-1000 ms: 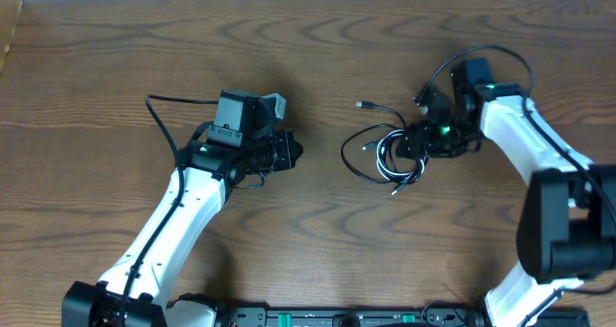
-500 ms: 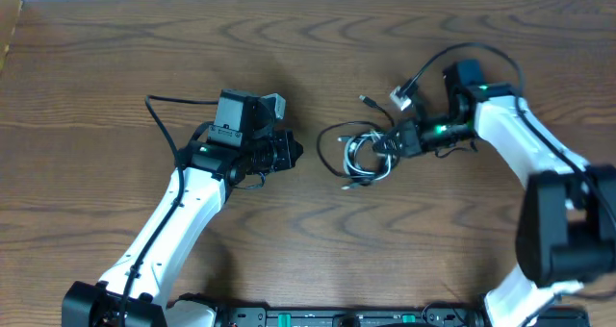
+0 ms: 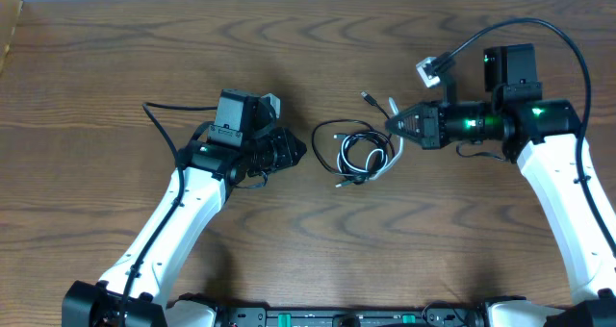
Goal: Untangle cables
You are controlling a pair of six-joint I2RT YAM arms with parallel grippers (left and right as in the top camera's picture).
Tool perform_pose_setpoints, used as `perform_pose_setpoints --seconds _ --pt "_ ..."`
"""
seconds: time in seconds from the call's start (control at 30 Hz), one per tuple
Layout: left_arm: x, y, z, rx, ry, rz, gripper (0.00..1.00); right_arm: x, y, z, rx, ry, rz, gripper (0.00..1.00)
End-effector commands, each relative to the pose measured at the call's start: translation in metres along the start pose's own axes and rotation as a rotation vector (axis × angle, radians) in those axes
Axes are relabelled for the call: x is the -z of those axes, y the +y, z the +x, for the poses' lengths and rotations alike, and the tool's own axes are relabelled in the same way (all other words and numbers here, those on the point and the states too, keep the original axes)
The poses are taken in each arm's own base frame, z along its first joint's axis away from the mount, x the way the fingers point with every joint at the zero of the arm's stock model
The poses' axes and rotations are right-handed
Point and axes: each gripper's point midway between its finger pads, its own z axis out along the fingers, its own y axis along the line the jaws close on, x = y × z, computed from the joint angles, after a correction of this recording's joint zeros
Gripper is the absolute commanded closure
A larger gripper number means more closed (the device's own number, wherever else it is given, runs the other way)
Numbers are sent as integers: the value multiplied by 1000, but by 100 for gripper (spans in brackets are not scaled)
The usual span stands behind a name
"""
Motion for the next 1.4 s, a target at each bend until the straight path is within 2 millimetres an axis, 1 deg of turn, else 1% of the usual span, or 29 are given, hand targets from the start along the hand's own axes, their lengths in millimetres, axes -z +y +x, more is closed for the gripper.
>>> perform_pose_setpoints --seconds 0.0,0.03,0.1,0.17,0.23,0.3,0.4,0.43,0.47,0.5,0.53,0.57,0.6,0.63,0.67,0.73,0.8,0.87,0.93,1.03,1.17,1.23,1.3,1.37 --pt "0 -4 -5 -6 -7 4 75 32 -89 4 -245 -72 540 99" --pt "0 -4 -5 -6 -7 4 75 39 -105 14 -286 -54 639 99" --pt "0 -4 -5 -6 -7 4 75 49 -126 32 -340 -9 770 99" --pt "0 -4 -5 -6 -7 3 75 47 -139 45 -366 41 823 99" --pt "0 -3 -5 -7 -9 0 75 38 -155 65 -399 126 856 98" --pt "0 -3 -5 -11 -9 0 75 36 -164 72 -410 160 889 93" --pt "0 -3 -5 -18 -10 0 75 34 -180 77 -390 216 936 57" --pt "0 -3 -5 -18 -10 0 75 33 -183 77 -369 230 932 43" --pt "0 -3 -5 -18 -11 -3 75 29 -183 73 -324 240 906 34" --pt "0 -3 -5 -18 -11 -3 75 27 -181 71 -309 241 884 32" --pt "0 -3 -5 -18 -11 -3 75 17 -169 62 -244 244 785 29" --pt "0 -3 -6 -18 -12 -3 75 5 -149 46 -173 223 653 27" --pt "0 -3 -6 -18 -12 -3 75 0 -141 37 -152 201 599 28" --pt "0 -3 -6 -18 -12 -3 75 -11 -125 20 -106 147 490 31" --pt "0 -3 -5 -18 -11 -3 75 -18 -118 9 -81 109 432 34" --pt "0 -3 -5 -18 -11 -3 75 -26 -118 -1 -56 81 412 39" --pt "-1 -3 -5 -18 -11 -3 75 -37 -124 -4 -55 85 410 42" --pt "-1 -2 -5 -17 -10 -4 75 -51 -133 -4 -52 101 407 48" --pt "-1 -2 -5 -16 -9 -4 75 -78 -145 -2 -45 131 389 59" --pt "-1 -2 -5 -16 -9 -5 75 -102 -154 3 -32 162 381 70" --pt "-1 -1 -5 -16 -10 -7 75 -124 -155 10 36 201 368 72" --pt "-1 -1 -5 -16 -11 -7 75 -133 -154 17 54 229 369 76" --pt "-1 -1 -5 -16 -11 -7 75 -140 -150 23 63 252 363 80" --pt "-1 -1 -5 -16 -10 -7 75 -142 -147 25 70 258 360 81"
